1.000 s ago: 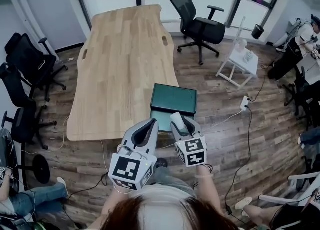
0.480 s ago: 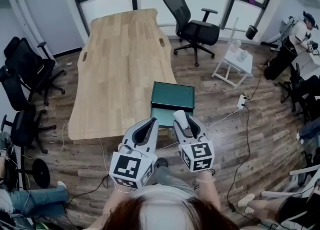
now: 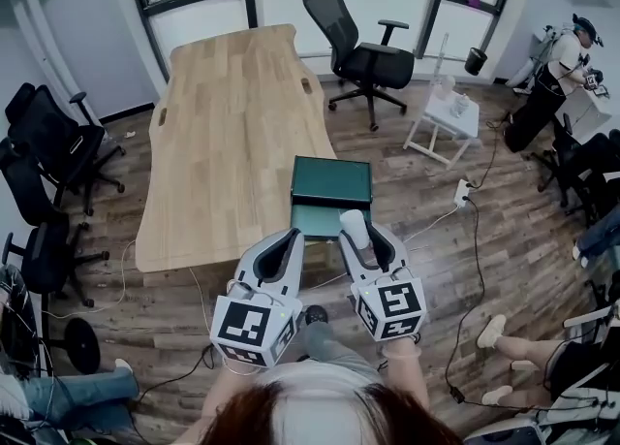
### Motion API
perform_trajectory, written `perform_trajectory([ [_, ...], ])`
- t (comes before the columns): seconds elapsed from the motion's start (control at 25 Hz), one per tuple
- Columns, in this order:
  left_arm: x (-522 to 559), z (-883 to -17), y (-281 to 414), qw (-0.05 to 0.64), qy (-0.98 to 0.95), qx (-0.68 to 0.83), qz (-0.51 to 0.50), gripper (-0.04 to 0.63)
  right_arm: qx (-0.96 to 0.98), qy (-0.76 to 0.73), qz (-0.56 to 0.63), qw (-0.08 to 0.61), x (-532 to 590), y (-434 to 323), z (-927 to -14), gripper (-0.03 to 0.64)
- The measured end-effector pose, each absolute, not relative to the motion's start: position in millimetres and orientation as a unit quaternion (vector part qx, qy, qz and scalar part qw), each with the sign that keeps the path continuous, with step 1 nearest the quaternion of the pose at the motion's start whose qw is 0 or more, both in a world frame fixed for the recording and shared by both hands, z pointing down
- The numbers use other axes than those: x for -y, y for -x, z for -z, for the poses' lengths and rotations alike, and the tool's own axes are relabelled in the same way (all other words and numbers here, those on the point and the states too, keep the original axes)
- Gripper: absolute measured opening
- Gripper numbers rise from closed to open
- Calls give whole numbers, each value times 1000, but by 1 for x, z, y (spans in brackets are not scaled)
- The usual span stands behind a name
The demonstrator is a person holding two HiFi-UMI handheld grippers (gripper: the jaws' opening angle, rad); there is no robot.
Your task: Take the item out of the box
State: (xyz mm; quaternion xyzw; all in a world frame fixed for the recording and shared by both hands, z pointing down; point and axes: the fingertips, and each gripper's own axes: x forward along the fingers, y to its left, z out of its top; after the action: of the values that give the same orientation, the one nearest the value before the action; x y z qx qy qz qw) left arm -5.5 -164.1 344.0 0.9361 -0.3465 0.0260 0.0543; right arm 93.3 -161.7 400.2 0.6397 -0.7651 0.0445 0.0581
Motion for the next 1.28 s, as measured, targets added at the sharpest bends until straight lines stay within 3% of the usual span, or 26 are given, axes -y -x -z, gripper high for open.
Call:
perform_trajectory([
  [1.28, 81, -328, 39, 40, -944, 327, -4, 8, 754, -657, 14, -17, 46, -57, -333, 192],
])
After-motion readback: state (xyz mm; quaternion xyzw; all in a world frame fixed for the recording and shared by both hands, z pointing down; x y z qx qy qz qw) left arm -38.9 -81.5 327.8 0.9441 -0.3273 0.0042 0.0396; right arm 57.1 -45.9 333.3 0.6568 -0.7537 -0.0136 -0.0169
